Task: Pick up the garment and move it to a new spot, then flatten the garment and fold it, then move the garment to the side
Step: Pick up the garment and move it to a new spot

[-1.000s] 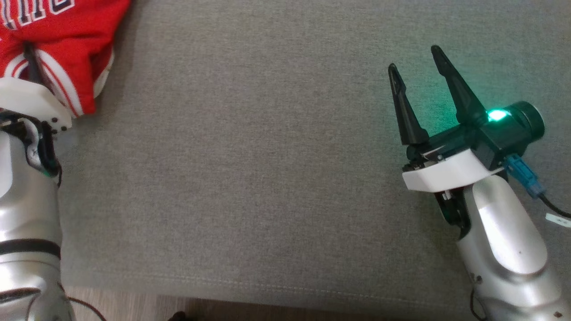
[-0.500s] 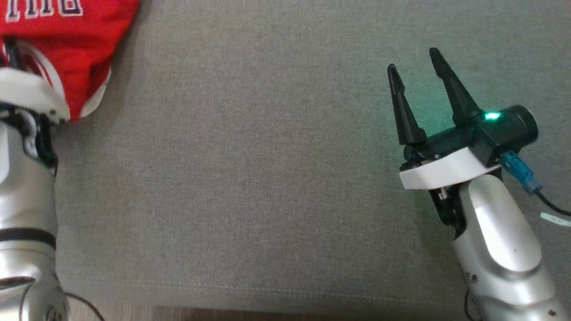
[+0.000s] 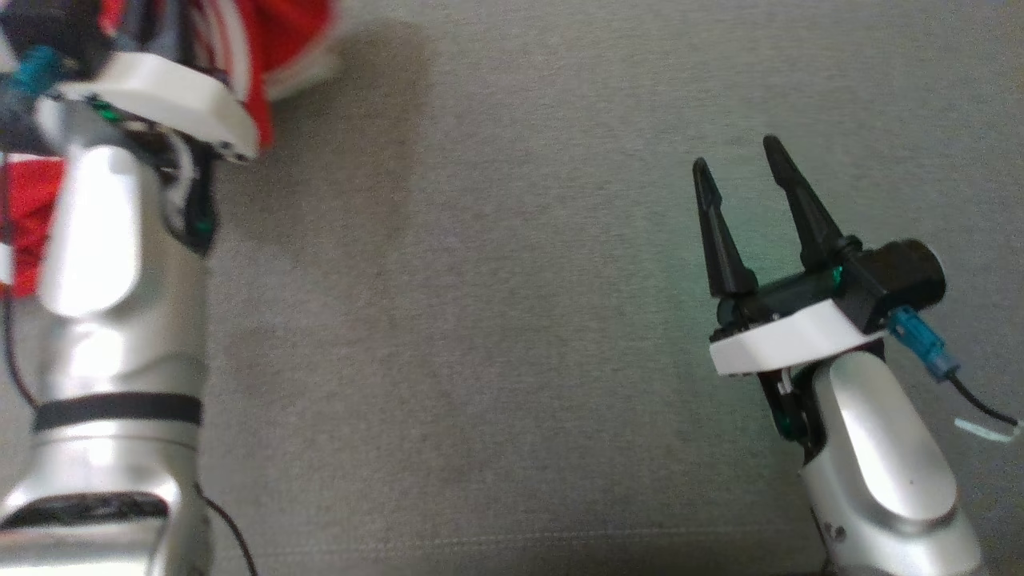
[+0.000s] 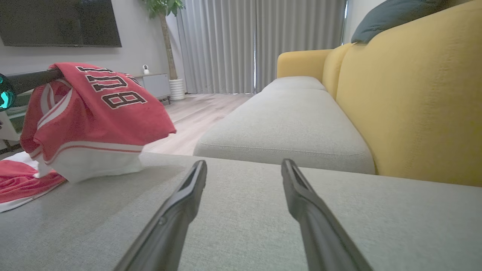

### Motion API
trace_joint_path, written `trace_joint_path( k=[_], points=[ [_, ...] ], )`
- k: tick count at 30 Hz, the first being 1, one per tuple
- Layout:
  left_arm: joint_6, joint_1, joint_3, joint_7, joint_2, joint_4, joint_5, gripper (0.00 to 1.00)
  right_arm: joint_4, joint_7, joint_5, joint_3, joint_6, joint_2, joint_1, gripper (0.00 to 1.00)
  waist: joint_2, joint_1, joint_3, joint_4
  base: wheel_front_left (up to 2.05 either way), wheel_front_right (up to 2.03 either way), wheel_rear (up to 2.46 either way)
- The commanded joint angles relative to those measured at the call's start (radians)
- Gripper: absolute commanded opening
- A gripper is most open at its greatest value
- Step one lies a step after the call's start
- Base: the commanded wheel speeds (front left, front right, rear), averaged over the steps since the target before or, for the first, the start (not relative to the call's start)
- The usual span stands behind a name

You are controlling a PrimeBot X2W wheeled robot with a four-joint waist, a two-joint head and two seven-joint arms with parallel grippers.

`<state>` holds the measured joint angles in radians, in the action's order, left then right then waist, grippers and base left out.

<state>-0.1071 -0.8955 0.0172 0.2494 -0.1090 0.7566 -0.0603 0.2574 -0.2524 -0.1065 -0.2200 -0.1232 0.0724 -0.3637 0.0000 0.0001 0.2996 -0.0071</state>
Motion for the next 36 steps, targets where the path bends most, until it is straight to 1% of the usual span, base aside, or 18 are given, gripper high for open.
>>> trace_joint_path(
  k=[1, 4, 7, 11, 13, 15, 17, 19, 22, 23, 24, 26, 29, 36],
  points=[
    [-0.005, -0.008, -0.013, 0.012, -0.029, -0.046, -0.012, 0.0, -0.033, -0.009, -0.011, -0.017, -0.008, -0.017, 0.013, 1.0, 0.0, -0.0001, -0.019, -0.031, 0.0, 0.0, 0.0],
    [-0.012, 0.023, 0.028, 0.012, 0.01, -0.082, -0.028, 0.0, -0.034, -0.009, -0.016, -0.011, -0.008, -0.019, 0.023, 1.0, 0.0, -0.0001, -0.03, -0.062, 0.0, 0.0, 0.0],
    [-0.017, 0.064, 0.09, 0.012, 0.041, -0.113, -0.05, 0.0, -0.032, -0.009, -0.02, -0.006, -0.008, -0.021, 0.029, 1.0, 0.0, -0.0001, -0.038, -0.091, 0.0, 0.0, 0.0],
    [-0.02, 0.12, 0.173, 0.012, 0.056, -0.147, -0.103, 0.0, -0.031, -0.009, -0.027, -0.01, -0.008, -0.022, 0.034, 1.0, 0.0, -0.0001, -0.047, -0.131, 0.0, 0.0, 0.0],
    [-0.019, 0.151, 0.229, 0.012, 0.058, -0.175, -0.173, 0.0, -0.032, -0.009, -0.036, -0.015, -0.008, -0.022, 0.036, 1.0, 0.0, -0.0001, -0.049, -0.149, 0.0, 0.0, 0.0],
    [0.002, 0.184, 0.298, 0.012, 0.058, -0.21, -0.233, 0.0, -0.033, -0.009, -0.045, -0.013, -0.008, -0.022, 0.038, 1.0, 0.0, -0.0001, -0.05, -0.16, 0.0, 0.0, 0.0],
    [0.034, 0.217, 0.359, 0.012, 0.058, -0.233, -0.281, 0.0, -0.033, -0.009, -0.051, -0.015, -0.008, -0.022, 0.04, 1.0, 0.0, -0.0001, -0.051, -0.168, 0.0, 0.0, 0.0],
    [0.067, 0.247, 0.402, 0.012, 0.058, -0.254, -0.303, 0.0, -0.033, -0.009, -0.056, -0.017, -0.008, -0.022, 0.044, 1.0, 0.0, -0.0001, -0.053, -0.174, 0.0, 0.0, 0.0],
    [0.093, 0.284, 0.44, 0.012, 0.059, -0.286, -0.312, 0.0, -0.03, -0.009, -0.063, -0.013, -0.008, -0.022, 0.05, 1.0, 0.0, -0.0001, -0.059, -0.176, 0.0, 0.0, 0.0],
    [0.102, 0.3, 0.44, 0.012, 0.059, -0.301, -0.313, 0.47, -0.029, -0.009, -0.064, -0.012, -0.008, -0.022, 0.052, 1.0, 0.0, -0.0001, -0.061, -0.175, 0.0, 0.0, 0.0],
    [0.108, 0.317, 0.444, 0.012, 0.059, -0.309, -0.31, 1.0, -0.028, -0.009, -0.065, -0.009, -0.008, -0.022, 0.055, 1.0, 0.0, -0.0001, -0.063, -0.172, 0.0, 0.0, 0.0],
    [0.117, 0.351, 0.445, 0.012, 0.059, -0.31, -0.302, 1.0, -0.027, -0.009, -0.067, -0.004, -0.008, -0.022, 0.061, 1.0, 0.0, -0.0001, -0.071, -0.165, 0.0, 0.0, 0.0],
    [0.133, 0.397, 0.417, 0.012, 0.056, -0.318, -0.277, 1.0, -0.023, -0.009, -0.068, -0.002, -0.008, -0.022, 0.067, 1.0, 0.0, -0.0001, -0.082, -0.153, 0.0, 0.0, 0.0],
    [0.162, 0.525, 0.28, 0.012, 0.026, -0.41, -0.222, 1.0, -0.017, -0.009, -0.06, 0.008, -0.008, -0.022, 0.085, 1.0, 0.0, -0.0001, -0.116, -0.108, 0.0, 0.0, 0.0]
  ],
)
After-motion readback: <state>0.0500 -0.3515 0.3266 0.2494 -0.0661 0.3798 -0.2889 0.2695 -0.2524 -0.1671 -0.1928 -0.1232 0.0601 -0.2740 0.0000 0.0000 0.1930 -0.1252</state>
